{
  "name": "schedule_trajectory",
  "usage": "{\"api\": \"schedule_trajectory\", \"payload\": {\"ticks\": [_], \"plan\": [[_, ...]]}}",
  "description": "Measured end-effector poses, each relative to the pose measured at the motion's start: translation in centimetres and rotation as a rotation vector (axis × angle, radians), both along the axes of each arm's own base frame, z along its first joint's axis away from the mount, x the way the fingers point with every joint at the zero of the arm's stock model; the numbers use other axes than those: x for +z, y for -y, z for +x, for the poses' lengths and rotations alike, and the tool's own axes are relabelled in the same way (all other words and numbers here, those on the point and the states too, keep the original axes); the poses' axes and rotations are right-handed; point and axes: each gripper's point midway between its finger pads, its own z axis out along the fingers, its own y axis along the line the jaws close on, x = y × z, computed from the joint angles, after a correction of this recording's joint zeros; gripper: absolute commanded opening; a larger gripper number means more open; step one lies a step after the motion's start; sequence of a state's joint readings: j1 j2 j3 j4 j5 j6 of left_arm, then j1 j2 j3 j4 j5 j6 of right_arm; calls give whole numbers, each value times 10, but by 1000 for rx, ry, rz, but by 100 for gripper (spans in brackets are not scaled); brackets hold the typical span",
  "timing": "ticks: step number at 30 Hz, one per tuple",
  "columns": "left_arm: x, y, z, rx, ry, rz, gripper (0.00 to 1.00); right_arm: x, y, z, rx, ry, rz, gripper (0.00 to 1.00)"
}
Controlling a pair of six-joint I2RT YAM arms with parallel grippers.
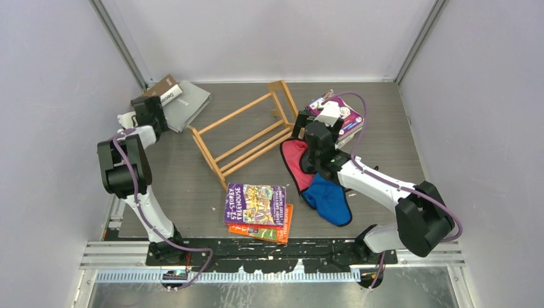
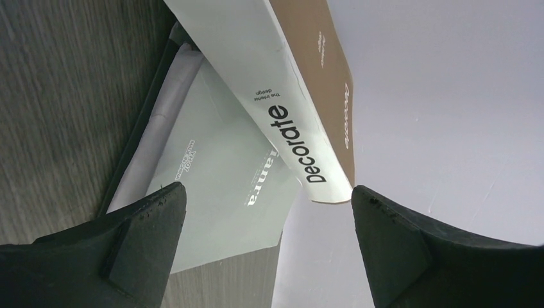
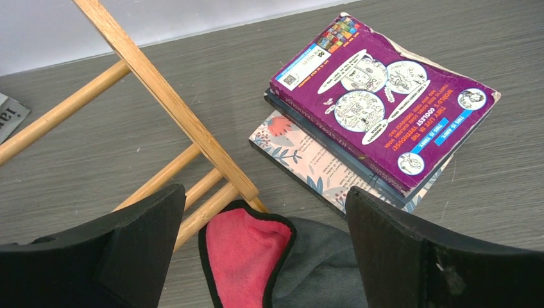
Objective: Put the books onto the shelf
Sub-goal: Pick up the book from the center of the board.
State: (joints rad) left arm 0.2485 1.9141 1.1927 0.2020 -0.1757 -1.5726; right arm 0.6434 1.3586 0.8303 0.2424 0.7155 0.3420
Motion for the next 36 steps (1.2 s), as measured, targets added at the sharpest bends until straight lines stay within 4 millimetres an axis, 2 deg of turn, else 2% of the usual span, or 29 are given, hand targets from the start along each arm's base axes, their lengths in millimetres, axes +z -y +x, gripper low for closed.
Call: {"api": "schedule_trajectory", "payload": {"ticks": [12, 20, 27, 36], "plan": [[-4, -11, 18, 49, 66, -4, 100, -7, -5, 6, 12, -4, -21, 100], [6, -16, 32, 69, 122, -13, 100, -15, -7, 9, 18, -19, -38, 100], [16, -21, 45, 73, 156, -4, 100, -14, -8, 9, 20, -16, -42, 100], [0, -25, 62, 76, 147, -7, 100, -21, -13, 17, 25, -23, -69, 100]]}}
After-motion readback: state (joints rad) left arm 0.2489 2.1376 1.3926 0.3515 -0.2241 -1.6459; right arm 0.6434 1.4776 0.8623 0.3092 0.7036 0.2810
